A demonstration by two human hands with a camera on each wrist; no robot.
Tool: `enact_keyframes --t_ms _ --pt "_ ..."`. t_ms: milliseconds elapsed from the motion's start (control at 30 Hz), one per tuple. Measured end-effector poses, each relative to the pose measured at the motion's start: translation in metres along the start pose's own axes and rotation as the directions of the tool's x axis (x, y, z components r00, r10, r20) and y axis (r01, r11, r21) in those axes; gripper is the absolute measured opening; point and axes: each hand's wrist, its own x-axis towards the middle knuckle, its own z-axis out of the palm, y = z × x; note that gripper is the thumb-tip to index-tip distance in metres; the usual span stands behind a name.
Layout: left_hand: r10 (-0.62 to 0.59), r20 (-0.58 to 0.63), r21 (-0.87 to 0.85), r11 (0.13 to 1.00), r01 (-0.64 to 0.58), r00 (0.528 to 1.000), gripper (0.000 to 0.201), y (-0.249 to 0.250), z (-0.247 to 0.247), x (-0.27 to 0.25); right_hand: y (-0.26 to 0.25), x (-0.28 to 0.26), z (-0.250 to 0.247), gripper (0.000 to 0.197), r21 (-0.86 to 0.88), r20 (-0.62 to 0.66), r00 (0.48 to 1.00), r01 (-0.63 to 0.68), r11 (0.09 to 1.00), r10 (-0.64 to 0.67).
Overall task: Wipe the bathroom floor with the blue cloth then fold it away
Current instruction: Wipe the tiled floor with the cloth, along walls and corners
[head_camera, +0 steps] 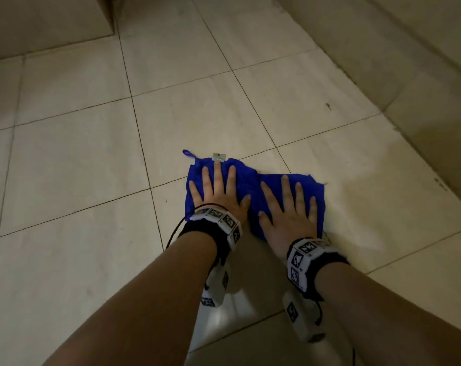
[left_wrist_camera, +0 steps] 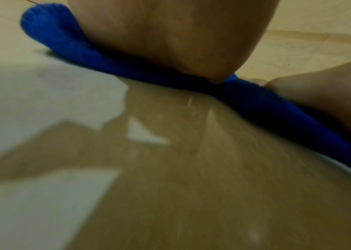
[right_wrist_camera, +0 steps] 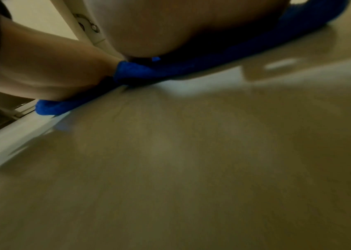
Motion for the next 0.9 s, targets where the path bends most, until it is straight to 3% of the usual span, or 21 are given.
enact_keyframes --t_ms 200,400,767,900 --pt "-0.008 -0.027 -0.007 1.0 0.008 1.0 0.078 0.005 -0.002 -0.001 0.003 0.01 -0.004 0.063 -0.024 -0.016 1.0 0.02 1.0 -0.02" --pt "0.003 0.048 -0.031 1.0 -0.001 0.999 0.076 0.002 -0.005 -0.017 0.005 0.008 -0.007 0.064 -0.007 0.013 0.999 0.046 0.999 -0.046" --pt "0.041 0.064 0.002 0.999 -0.041 0.997 0.074 -0.018 0.027 -0.086 0.003 -0.043 0.008 0.06 -0.044 0.002 0.999 0.032 0.999 -0.032" --pt "0.058 0.087 -0.02 0.998 -0.056 0.994 0.084 -0.035 0.038 -0.112 -0.003 -0.063 0.024 0.071 -0.034 -0.014 0.997 0.081 0.996 -0.082"
